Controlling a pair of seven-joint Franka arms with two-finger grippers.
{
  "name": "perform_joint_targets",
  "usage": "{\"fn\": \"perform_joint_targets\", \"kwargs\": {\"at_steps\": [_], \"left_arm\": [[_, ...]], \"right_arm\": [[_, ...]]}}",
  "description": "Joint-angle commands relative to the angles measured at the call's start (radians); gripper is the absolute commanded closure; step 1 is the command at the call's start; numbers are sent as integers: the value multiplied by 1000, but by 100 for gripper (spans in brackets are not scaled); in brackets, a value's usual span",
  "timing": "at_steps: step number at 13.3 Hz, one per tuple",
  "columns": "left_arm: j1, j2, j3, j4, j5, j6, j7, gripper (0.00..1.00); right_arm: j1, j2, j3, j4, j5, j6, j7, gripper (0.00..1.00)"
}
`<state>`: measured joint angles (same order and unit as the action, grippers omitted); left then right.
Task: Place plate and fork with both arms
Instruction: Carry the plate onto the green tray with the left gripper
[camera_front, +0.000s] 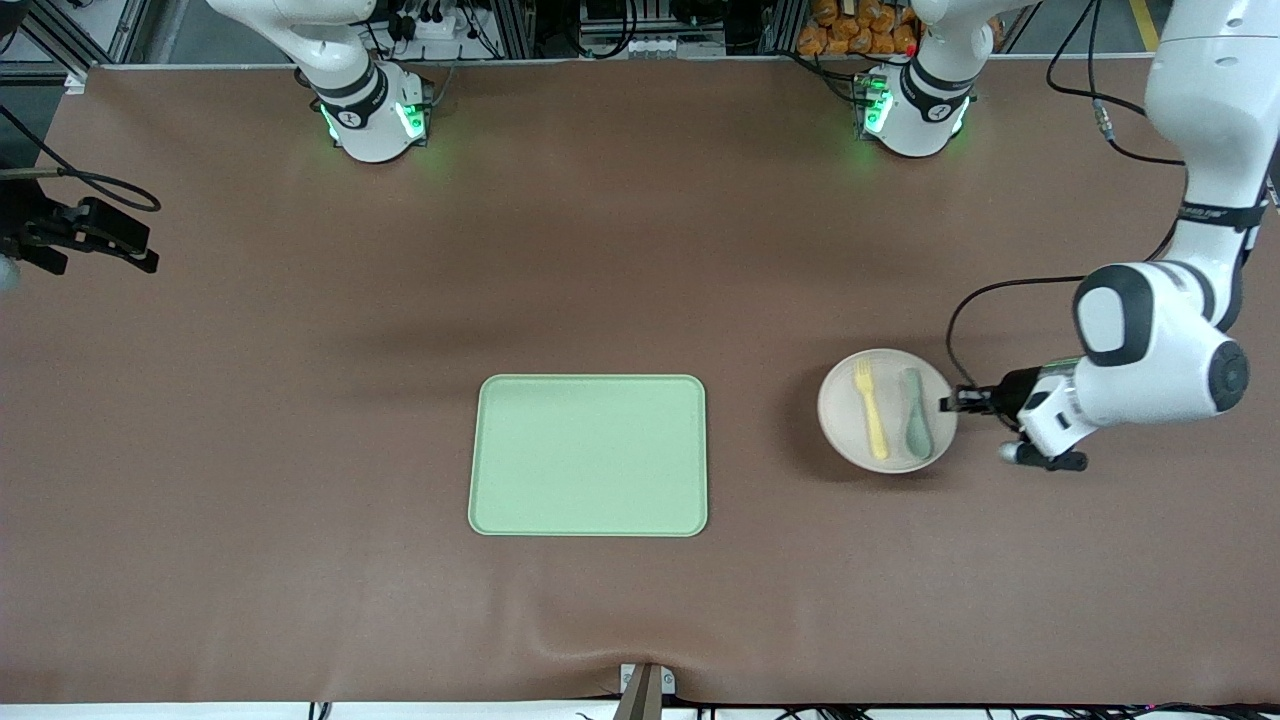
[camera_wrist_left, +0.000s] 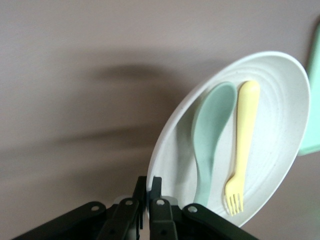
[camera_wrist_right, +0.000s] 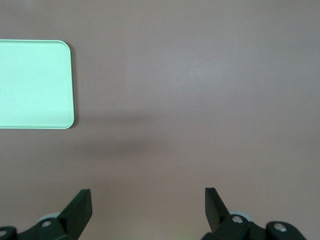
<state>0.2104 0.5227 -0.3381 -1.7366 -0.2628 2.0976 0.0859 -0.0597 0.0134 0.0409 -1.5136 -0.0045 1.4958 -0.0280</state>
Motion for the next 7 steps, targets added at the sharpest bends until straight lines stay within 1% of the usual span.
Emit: {"fn": "perform_joint_targets", "kwargs": {"at_steps": [1, 4, 5, 7], "left_arm": [[-191, 127, 8, 191, -12, -7, -222, 100], [-394, 279, 17, 397, -10, 21, -440, 100], [-455, 311, 25, 419, -10, 95, -475, 100], [-532, 365, 31, 419, -10, 285, -526, 100]], "right_arm": [[-25, -3, 16, 1, 0, -6, -16, 0], [-25, -3, 16, 1, 0, -6, -16, 0], [-25, -3, 16, 1, 0, -6, -16, 0], [-25, -3, 16, 1, 0, -6, -15, 0]]}}
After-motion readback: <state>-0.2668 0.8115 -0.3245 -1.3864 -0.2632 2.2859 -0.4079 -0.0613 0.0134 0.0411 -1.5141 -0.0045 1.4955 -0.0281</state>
